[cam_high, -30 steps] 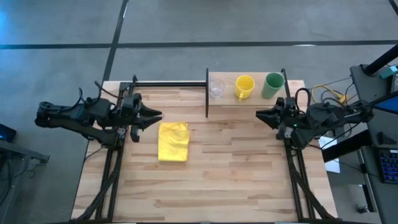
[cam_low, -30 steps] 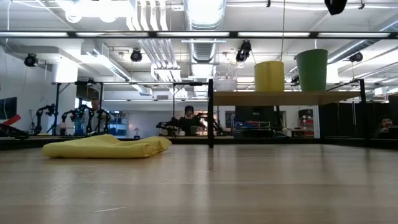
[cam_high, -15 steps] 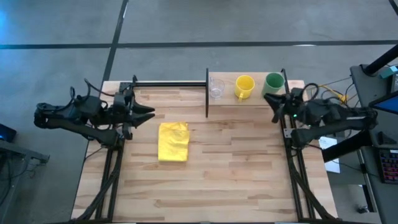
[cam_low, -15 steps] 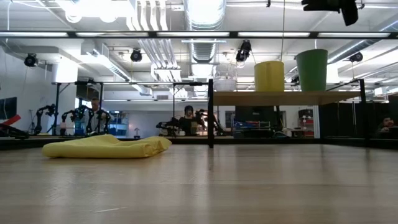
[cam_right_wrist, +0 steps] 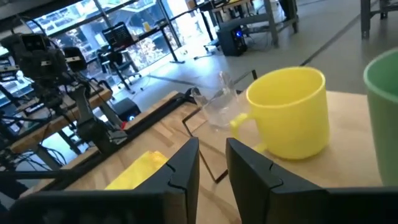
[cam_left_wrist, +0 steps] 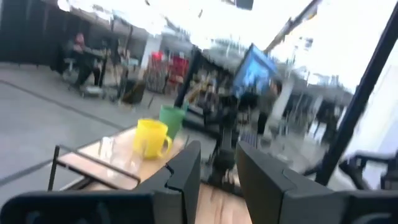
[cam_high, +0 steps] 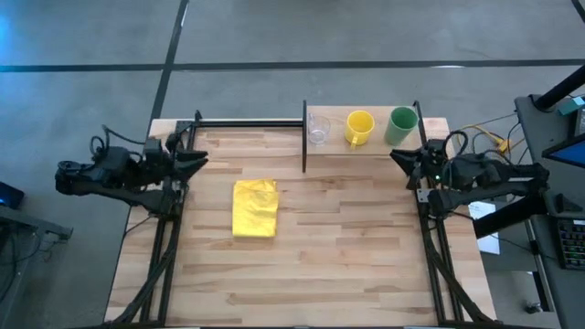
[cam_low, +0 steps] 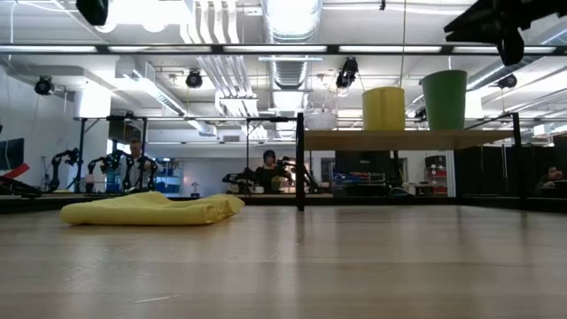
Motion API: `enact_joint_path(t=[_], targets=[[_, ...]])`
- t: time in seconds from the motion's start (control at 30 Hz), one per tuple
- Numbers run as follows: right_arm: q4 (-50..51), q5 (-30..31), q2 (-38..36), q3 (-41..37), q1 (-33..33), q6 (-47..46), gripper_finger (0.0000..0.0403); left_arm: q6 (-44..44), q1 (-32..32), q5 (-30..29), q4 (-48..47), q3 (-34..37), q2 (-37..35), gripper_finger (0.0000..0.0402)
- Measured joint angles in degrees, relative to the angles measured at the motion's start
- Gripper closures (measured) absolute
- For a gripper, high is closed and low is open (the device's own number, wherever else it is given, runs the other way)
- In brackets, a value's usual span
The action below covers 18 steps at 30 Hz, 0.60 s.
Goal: Stack small to large cups/mugs on shelf
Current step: Return to Home Position
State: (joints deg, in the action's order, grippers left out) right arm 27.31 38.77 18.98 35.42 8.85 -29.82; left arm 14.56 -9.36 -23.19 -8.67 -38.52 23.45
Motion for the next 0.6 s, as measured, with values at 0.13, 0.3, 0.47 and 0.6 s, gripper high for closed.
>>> enact_joint_path(t=[0.13,0.3,0.47,0.6], targets=[[-5.79,0.26,-2.58,-5.61,0.0,0.17,0.033,0.06,0.01,-0.12,6.63,7.16,-3.67,0.0313],[-12.38,0.28,-7.67,-12.87,0.0,0.11,0.0325,0.12,0.01,-0.14,14.74,14.08,-7.6,0.0313],[-15.38,0.26,-12.74,-18.58,0.0,0.04,0.0324,1.39,0.0,-0.89,15.78,19.27,-10.46,0.0313],[-18.18,0.28,-16.66,-23.42,0.0,-0.06,0.0329,4.63,0.01,-3.81,15.77,23.67,-13.1,0.0313]])
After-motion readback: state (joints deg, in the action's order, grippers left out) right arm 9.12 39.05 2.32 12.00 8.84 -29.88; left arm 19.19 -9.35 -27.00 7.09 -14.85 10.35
